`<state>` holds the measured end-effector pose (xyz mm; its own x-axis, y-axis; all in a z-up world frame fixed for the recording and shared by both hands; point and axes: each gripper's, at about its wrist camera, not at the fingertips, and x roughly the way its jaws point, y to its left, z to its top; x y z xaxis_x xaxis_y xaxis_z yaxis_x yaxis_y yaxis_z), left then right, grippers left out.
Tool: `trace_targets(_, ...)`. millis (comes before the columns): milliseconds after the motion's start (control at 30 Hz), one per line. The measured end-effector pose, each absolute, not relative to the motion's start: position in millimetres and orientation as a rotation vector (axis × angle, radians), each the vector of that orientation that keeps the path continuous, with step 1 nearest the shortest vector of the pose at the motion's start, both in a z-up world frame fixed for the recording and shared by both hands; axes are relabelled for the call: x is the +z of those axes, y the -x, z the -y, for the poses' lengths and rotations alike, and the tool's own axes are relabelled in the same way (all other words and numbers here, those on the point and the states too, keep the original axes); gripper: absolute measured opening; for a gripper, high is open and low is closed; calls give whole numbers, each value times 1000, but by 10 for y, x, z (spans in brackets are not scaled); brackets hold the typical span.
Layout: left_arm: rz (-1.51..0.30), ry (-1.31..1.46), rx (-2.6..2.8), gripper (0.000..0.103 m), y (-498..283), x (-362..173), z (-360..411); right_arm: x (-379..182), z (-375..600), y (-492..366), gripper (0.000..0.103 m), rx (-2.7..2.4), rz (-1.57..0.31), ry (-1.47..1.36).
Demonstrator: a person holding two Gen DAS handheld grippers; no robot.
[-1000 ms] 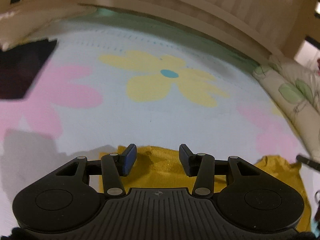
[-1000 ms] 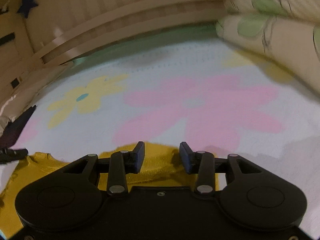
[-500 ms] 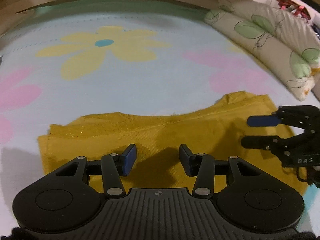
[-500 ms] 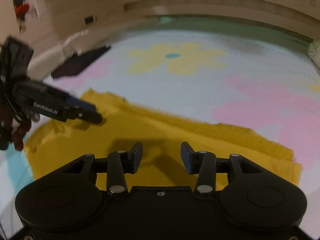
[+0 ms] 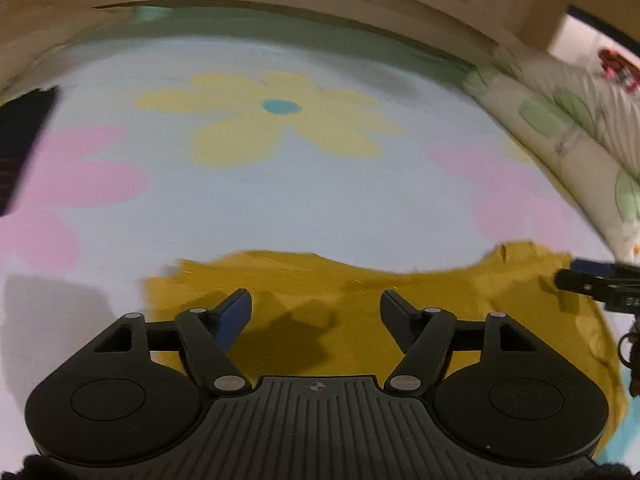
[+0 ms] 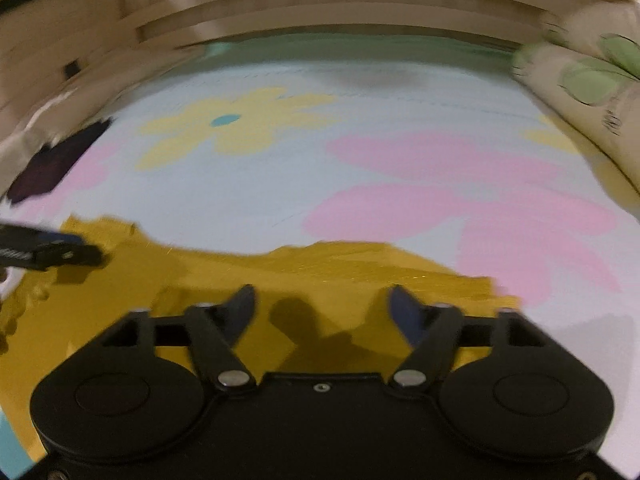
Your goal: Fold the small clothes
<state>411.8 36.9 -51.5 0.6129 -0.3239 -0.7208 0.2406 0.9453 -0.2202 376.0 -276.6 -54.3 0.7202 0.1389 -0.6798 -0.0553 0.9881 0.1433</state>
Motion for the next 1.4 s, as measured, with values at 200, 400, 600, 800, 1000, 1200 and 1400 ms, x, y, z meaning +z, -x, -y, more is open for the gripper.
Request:
trace_targets(200,-876,166,-274,74,-3773,-209,-788,-237,3077,-3578,86,96,-765,-282)
trace_targets(400,-978,125,-286,74,-3299,-316,-774,-171,3032,-3221,90,125,-833,-274)
trace_targets(600,-1058,50,-294,74,-3059,-486,-662,-269,2923,-2827,90,139,-913,-245)
trace_targets(800,-1095,20,-237,76,-3051,-782,-824,-544,2952,-2712,90,70,-1020,-219)
trace_targets(1000,-1113,-37,-252,76,-3023,-790,-825,-792,3090,-2663,91,48,-1091,-181)
trace_targets(1200,-959,143,-242,76,-3012,-338,-997,-602,3256,-2635,90,46,-1032,-296)
trace_targets(1400,-1017,65,-159,76,-3165,-626,-876,-633,3210,-2722,91,-10,-984,-280)
